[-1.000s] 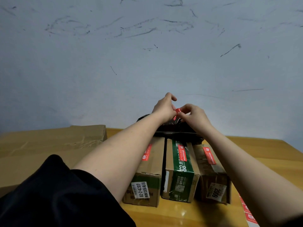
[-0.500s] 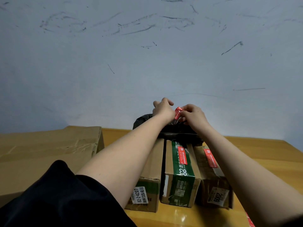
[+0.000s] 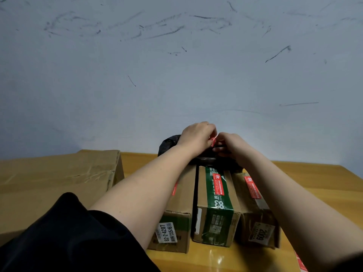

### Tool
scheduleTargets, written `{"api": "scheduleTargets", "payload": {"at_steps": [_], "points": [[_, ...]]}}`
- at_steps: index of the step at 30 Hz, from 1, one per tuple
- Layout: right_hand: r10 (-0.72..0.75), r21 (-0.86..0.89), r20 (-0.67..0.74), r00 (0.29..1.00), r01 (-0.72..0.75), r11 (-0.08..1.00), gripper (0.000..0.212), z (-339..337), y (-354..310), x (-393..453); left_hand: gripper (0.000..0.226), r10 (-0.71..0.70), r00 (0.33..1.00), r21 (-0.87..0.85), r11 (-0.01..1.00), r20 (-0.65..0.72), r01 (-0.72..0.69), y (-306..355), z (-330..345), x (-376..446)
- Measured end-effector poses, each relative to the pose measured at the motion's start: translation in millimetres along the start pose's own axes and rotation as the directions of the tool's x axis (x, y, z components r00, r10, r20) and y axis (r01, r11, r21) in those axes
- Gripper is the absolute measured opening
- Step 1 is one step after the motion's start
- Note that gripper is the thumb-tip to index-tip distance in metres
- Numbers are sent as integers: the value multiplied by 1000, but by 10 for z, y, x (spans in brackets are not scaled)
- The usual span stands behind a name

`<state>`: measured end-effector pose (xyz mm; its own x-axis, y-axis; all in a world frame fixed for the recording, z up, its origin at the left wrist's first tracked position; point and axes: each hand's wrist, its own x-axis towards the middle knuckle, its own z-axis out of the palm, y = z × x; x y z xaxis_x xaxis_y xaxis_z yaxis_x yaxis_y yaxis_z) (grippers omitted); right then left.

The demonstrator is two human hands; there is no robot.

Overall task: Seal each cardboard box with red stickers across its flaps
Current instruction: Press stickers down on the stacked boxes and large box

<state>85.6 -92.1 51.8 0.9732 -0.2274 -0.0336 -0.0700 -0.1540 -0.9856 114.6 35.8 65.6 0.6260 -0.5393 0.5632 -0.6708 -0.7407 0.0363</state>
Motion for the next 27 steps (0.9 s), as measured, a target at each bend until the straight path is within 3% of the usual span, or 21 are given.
{"api": "scheduleTargets", "payload": {"at_steps": [4,8,11,17,22,27], "points": [[-36,-45,25,999,37,998,18,22,-6,3,15,6,1000,109,994,-1,-5,7,4,9],[-105,-98,-69,992,98,990,25,25,-40,7,15,-51,999,192,980,-18,53,14,37,16],[-81,-122,-35,996,76,990,26,53,-15,14,17,-133,991,102,986,31,129,8,68,10],[-227,-442,-59,972,178,879,10,5,56,112,18,-168,979,-90,980,111,178,-36,128,-28],[-241,-395,-6,971,219,892,13,-58,79,112,20,-187,976,-222,952,115,208,-60,153,-35],[-296,-526,-17,955,243,815,7,-59,154,188,14,-237,962,-242,934,138,264,-52,183,-22]]}}
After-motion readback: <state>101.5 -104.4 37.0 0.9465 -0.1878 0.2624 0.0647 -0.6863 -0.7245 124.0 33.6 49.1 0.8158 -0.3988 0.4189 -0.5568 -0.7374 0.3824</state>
